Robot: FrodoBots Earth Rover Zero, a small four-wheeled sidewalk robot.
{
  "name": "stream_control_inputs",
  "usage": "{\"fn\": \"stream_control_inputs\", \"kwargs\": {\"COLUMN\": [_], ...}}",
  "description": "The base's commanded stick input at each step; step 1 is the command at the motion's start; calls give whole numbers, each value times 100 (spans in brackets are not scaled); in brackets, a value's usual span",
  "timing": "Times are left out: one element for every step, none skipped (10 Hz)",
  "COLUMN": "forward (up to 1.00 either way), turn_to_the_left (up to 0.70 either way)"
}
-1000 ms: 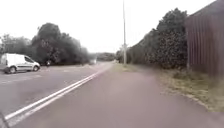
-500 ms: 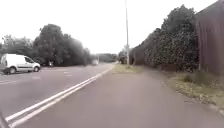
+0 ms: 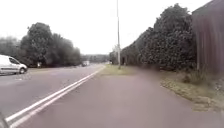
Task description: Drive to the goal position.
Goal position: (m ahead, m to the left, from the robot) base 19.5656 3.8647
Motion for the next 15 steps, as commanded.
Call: {"fn": "stream_control_inputs", "kwargs": {"forward": [100,100,100,100,100,100,100,100,100,100,100,100,100,100,100], "turn_to_the_left": [-40,-40,-40,-40,-40,-40,-40,-38,-13,0,0,0,0,0,0]}}
